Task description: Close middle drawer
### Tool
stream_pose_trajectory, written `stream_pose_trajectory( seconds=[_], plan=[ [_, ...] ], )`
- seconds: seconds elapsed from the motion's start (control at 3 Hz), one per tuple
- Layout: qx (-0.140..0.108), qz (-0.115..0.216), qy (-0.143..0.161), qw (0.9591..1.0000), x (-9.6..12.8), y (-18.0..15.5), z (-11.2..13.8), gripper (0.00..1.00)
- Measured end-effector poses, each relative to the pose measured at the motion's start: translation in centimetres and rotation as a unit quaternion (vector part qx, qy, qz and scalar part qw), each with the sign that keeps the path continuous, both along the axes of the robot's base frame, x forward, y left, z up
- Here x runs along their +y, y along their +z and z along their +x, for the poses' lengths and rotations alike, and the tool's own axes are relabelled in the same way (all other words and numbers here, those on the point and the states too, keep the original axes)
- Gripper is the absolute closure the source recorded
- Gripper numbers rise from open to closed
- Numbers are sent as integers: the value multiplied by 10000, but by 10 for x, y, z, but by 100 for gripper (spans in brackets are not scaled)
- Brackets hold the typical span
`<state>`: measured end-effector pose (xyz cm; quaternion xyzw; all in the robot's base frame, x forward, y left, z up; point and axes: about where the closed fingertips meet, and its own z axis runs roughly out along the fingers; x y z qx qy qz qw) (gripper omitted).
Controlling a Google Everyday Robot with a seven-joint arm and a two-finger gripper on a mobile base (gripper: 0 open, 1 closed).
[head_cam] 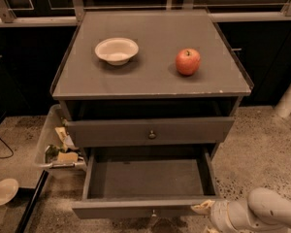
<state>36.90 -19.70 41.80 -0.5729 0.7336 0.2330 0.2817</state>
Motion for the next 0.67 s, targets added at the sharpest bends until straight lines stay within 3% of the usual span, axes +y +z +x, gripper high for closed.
stream_pose_trajectory(
  seconds=[0.33,0.67],
  plan=[
    [0,0,1,10000,0,0,-2,18],
    [-155,-50,137,9998,1,2,32,41]
  ],
)
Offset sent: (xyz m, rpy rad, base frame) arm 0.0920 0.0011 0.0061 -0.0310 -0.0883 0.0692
